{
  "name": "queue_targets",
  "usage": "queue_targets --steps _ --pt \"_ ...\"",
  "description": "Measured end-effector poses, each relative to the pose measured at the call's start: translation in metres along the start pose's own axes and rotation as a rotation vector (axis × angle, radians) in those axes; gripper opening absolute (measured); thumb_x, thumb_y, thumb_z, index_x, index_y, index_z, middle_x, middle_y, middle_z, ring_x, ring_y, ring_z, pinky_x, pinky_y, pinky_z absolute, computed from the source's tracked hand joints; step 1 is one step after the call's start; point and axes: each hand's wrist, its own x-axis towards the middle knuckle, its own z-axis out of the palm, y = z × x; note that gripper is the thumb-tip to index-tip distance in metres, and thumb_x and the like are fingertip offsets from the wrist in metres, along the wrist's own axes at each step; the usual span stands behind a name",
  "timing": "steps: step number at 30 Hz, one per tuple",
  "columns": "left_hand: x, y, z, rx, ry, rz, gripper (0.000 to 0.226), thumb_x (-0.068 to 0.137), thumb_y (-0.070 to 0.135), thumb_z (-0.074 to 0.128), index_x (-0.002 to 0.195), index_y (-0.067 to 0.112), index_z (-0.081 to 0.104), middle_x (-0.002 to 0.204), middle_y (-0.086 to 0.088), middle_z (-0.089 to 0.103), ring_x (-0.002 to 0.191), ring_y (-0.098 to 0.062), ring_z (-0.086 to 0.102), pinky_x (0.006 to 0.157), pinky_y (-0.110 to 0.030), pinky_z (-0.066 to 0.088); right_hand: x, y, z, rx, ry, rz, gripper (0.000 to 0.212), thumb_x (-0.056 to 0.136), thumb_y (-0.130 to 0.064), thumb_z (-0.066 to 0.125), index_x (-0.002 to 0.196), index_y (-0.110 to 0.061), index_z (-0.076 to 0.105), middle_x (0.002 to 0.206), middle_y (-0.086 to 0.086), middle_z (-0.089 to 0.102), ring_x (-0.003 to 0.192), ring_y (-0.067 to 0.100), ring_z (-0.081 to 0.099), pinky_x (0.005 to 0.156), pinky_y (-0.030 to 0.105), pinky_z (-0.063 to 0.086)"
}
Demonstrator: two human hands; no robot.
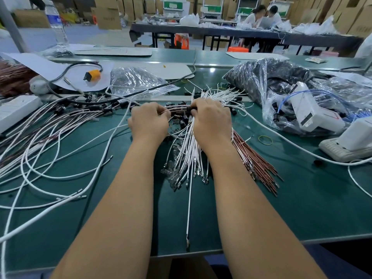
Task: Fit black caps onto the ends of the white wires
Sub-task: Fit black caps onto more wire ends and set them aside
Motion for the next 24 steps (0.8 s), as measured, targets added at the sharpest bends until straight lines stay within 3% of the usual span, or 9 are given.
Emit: queue_targets --steps 3,7,9,12,16,20,24 --pt "0.001 -0.003 -0.004 0.165 0.080 -0.101 0.018 0.094 0.034 0.055 0.098 0.022 0.068 0.111 -0.006 0.063 0.119 -0.031 0.040 0.093 -0.041 0.029 -0.001 0.002 0.000 -0.052 0.040 0.038 0.019 0.098 -0.020 0.048 0.112 -0.021 0.061 0.104 -0.002 0.064 0.098 0.020 0.052 0.081 0.034 0.027" --pt "0.000 -0.008 -0.007 0.265 0.187 -0.139 0.018 0.095 0.030 0.052 0.103 0.019 0.066 0.121 -0.007 0.058 0.120 -0.031 0.037 0.095 -0.042 0.027 0.000 0.000 0.001 -0.082 0.075 0.044 0.017 0.097 -0.018 0.050 0.110 -0.022 0.061 0.102 -0.003 0.063 0.097 0.020 0.050 0.077 0.033 0.019" --pt "-0.001 -0.007 -0.006 0.225 0.224 -0.048 0.020 0.093 0.021 0.055 0.110 0.022 0.064 0.122 -0.002 0.058 0.122 -0.027 0.037 0.099 -0.044 0.024 0.000 -0.002 0.002 -0.054 0.074 0.038 0.016 0.097 -0.016 0.049 0.107 -0.021 0.060 0.101 -0.004 0.062 0.095 0.018 0.048 0.076 0.032 0.018" --pt "-0.006 0.003 -0.003 0.148 0.198 0.160 0.046 0.086 0.016 0.059 0.129 0.029 0.052 0.130 0.009 0.053 0.127 -0.019 0.033 0.107 -0.049 0.015 0.000 -0.003 0.003 0.013 0.075 0.023 0.014 0.098 -0.019 0.048 0.107 -0.018 0.058 0.102 -0.002 0.062 0.096 0.019 0.050 0.079 0.032 0.024" --pt "-0.010 0.011 -0.001 0.191 0.228 0.296 0.075 0.077 0.009 0.059 0.141 0.040 0.034 0.154 0.009 0.021 0.139 -0.018 0.014 0.110 -0.051 0.008 0.000 -0.005 0.004 0.018 0.031 -0.020 0.015 0.098 -0.019 0.048 0.110 -0.018 0.058 0.107 -0.002 0.062 0.099 0.019 0.052 0.084 0.032 0.029" --pt "-0.011 0.012 0.001 0.270 0.148 0.372 0.027 0.086 0.022 0.058 0.109 0.033 0.066 0.144 0.014 0.044 0.142 -0.022 0.014 0.110 -0.060 0.002 -0.001 -0.007 0.003 0.053 0.029 -0.041 0.018 0.098 -0.021 0.047 0.112 -0.017 0.057 0.109 -0.001 0.061 0.100 0.019 0.052 0.080 0.032 0.025" --pt "-0.010 0.009 0.002 0.259 0.076 0.308 0.013 0.090 0.032 0.054 0.096 0.031 0.066 0.136 0.014 0.051 0.142 -0.023 0.014 0.108 -0.065 0.000 -0.002 -0.008 0.003 0.085 0.033 -0.057 0.017 0.099 -0.021 0.045 0.110 -0.018 0.058 0.104 -0.003 0.062 0.087 0.013 0.045 0.074 0.029 0.016"
